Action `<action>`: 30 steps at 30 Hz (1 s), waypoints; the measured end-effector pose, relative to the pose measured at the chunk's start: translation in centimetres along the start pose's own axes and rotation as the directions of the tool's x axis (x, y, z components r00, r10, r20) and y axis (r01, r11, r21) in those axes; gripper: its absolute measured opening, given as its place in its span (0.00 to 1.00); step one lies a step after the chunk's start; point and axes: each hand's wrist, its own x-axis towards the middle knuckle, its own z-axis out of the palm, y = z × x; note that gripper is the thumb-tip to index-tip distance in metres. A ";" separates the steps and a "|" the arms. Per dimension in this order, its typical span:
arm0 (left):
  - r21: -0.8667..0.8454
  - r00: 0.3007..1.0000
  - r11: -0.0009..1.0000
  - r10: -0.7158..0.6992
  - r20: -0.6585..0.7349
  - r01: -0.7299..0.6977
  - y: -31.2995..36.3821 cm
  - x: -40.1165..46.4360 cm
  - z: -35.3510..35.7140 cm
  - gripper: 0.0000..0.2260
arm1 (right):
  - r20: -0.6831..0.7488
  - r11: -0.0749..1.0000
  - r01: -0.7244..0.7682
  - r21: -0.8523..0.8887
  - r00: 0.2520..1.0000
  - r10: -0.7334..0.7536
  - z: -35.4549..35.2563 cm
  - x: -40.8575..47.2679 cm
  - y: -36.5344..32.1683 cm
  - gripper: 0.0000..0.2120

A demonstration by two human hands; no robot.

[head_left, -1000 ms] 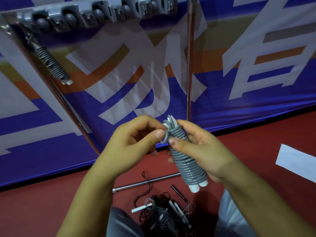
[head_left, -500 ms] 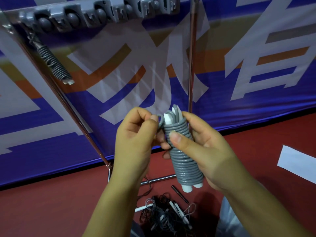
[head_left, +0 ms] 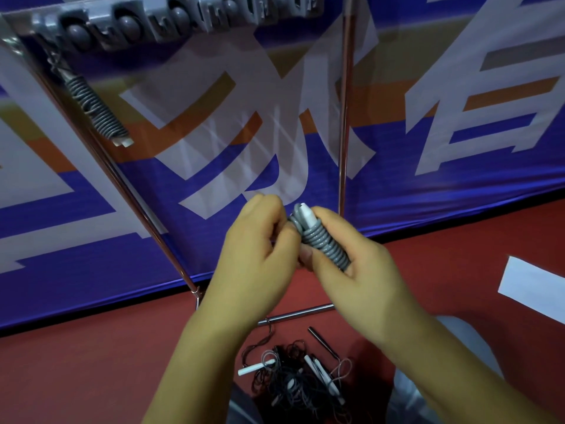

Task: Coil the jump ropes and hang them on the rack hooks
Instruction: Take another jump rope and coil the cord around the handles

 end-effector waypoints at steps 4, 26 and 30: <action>-0.040 0.994 0.995 -0.083 0.077 0.087 -0.6 -0.1 0.5 0.09 | -0.087 0.987 0.037 -0.157 0.995 -0.051 0.1 0.3 0.8 0.16; -0.159 0.956 0.944 -0.281 0.082 0.291 -1.7 1.4 0.9 0.06 | -0.173 0.748 0.134 -0.650 0.932 -0.318 0.5 1.5 2.2 0.25; -0.432 0.957 0.856 -0.225 0.184 0.284 -3.1 1.5 0.1 0.05 | 0.028 0.967 -0.082 -0.242 0.995 0.091 -0.8 2.2 1.3 0.26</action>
